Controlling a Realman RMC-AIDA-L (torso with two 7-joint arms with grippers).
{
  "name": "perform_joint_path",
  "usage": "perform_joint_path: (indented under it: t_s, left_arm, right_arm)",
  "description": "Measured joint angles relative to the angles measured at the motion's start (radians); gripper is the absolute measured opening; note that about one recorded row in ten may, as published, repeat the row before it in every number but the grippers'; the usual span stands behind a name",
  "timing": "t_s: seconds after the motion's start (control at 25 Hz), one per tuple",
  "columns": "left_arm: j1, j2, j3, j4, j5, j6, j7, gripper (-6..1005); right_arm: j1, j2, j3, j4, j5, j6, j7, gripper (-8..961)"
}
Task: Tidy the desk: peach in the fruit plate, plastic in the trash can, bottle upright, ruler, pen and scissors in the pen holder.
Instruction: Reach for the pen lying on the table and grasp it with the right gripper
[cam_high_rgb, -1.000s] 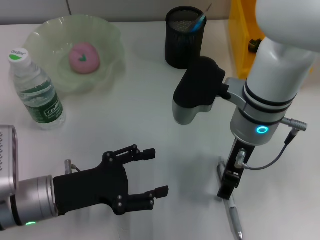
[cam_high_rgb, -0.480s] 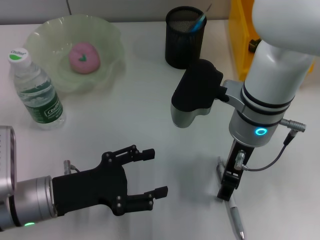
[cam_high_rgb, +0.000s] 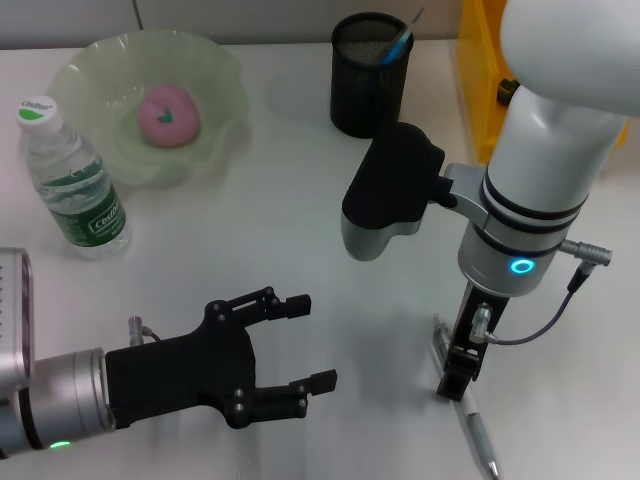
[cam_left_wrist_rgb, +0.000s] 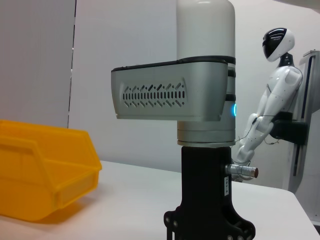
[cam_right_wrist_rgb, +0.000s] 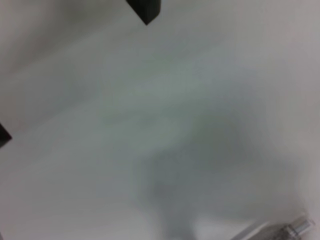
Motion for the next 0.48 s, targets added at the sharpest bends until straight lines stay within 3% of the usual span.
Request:
perform_joint_path:
  t_s: [0.2,0.48]
  left_arm:
    - [0.000,0.000,0.000,0.006,0.000,0.002,-0.009,812]
    - [-0.002,0.000,0.000,0.007,-0.001,0.004,-0.010,812]
  right_arm:
    - [0.000,0.000,-0.001,-0.006,-0.002,0.000,-0.001,667]
    - [0.000,0.000,-0.003,-0.007,-0.005,0.000,-0.001,392]
